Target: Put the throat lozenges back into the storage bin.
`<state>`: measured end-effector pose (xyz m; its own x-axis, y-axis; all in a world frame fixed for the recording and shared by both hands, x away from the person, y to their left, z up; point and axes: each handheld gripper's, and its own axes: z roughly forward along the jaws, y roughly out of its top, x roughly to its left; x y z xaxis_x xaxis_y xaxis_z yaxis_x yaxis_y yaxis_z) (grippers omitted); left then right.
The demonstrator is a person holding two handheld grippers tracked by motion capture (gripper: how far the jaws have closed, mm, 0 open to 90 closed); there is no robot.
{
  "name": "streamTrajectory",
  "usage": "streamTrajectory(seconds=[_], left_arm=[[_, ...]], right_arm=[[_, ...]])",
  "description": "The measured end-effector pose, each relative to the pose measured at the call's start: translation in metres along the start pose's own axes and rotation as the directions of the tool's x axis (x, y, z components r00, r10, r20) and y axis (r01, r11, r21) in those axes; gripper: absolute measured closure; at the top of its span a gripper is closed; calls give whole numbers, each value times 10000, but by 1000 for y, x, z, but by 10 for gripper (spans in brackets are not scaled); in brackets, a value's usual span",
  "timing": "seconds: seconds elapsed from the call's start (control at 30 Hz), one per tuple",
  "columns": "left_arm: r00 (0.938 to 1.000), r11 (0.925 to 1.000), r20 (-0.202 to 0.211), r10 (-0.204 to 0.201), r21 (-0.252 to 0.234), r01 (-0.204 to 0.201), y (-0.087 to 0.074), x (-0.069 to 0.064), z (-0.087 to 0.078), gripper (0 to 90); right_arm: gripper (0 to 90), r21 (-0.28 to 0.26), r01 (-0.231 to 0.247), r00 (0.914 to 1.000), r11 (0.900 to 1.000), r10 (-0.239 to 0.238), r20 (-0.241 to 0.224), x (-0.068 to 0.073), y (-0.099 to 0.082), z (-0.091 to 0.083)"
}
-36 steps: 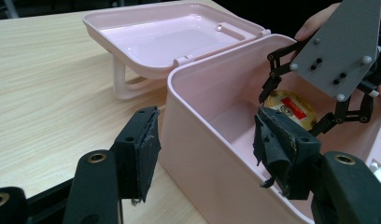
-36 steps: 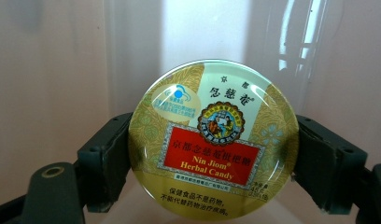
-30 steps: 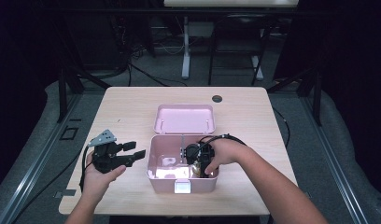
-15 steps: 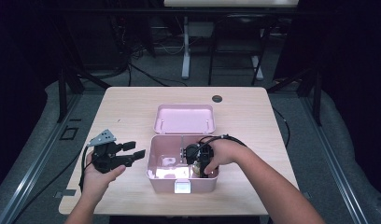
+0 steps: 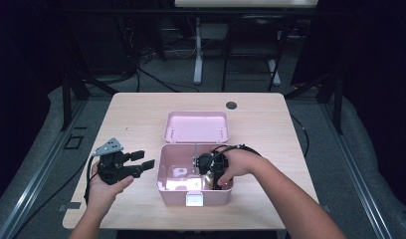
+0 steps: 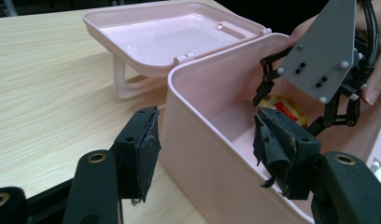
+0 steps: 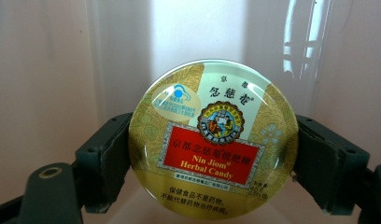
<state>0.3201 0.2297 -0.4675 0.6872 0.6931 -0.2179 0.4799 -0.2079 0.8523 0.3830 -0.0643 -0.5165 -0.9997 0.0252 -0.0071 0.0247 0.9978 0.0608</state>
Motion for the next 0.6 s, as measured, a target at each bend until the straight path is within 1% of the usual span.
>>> streamTrajectory(seconds=[0.1,0.27,0.37,0.4,0.47,0.57,0.6], left_arm=[[10000,10000,-9,-8,-27,8,0,0,0,404],[10000,10000,-1,-34,-50,34,0,0,-1,404],[10000,9999,-25,-7,-102,7,0,1,-1,404],[10000,10000,-15,-25,-47,24,0,0,-1,404],[10000,10000,-54,-24,-11,24,0,-1,-1,404],[10000,10000,-8,-25,1,25,0,-1,0,404],[10000,10000,15,-12,-9,12,0,-1,1,404]], right_arm=[[151,15,-101,9999,9999,102,-31,0,0,0],[153,-90,-183,9998,9998,182,-43,0,-1,-3],[160,-259,-227,9997,9994,226,-22,0,-2,-9],[166,-322,-263,9997,9991,264,9,0,-2,-11],[170,-368,-228,9997,9991,231,81,1,-2,-18],[177,-447,-253,9996,9987,259,131,3,-2,-24],[182,-397,-286,9995,9988,292,147,3,-2,-27]])
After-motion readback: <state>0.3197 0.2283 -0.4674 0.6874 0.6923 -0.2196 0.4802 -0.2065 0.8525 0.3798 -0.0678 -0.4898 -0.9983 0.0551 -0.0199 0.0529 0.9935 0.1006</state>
